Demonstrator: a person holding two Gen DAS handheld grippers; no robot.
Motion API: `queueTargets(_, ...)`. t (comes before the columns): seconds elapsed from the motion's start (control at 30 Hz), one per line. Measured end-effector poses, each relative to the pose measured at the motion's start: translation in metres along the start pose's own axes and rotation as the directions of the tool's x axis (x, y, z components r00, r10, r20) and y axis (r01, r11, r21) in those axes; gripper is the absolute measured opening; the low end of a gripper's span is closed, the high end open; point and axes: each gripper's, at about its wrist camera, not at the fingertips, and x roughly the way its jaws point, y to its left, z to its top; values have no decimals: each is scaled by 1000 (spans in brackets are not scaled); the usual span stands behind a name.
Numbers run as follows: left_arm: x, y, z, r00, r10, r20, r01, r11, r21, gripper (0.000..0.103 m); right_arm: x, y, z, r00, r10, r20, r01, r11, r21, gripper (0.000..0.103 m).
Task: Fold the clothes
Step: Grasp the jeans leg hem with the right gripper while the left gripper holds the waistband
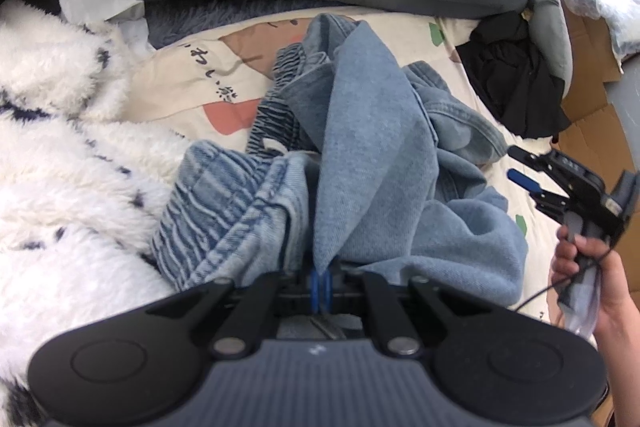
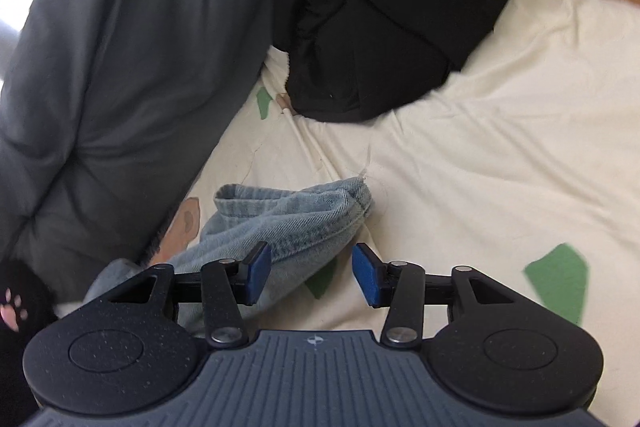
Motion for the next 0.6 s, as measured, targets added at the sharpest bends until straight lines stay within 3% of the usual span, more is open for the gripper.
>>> queueTargets(0.1,0,0,-1,1000,-3,3,3,1000,1,4,8,-4,4,1000,-2,13,1,996,85,65)
queueTargets(0.33,2,-1,0,1000,-5,7,5,1000,7,4,35,-17,11,998,53,-28,-44,970,241,65)
queueTargets(0.37,2,-1,1,1000,-6,7,6,1000,9,4,40,-19,12,997,64,-39,-52,966,252,62)
queueTargets(0.43,2,-1,1,1000,-10,9,10,1000,9,4,41,-20,13,997,58,-40,-47,971,235,39)
queueTargets(0.47,2,0,1,1000,-11,10,11,1000,7,4,40,-20,13,998,54,-40,-44,974,222,23)
queueTargets(0.5,2,0,1,1000,-12,12,12,1000,5,4,36,-20,13,998,58,-40,-49,978,204,14)
queueTargets(0.6,2,-1,1,1000,-12,16,12,1000,1,4,25,-20,13,997,54,-49,-47,990,136,2)
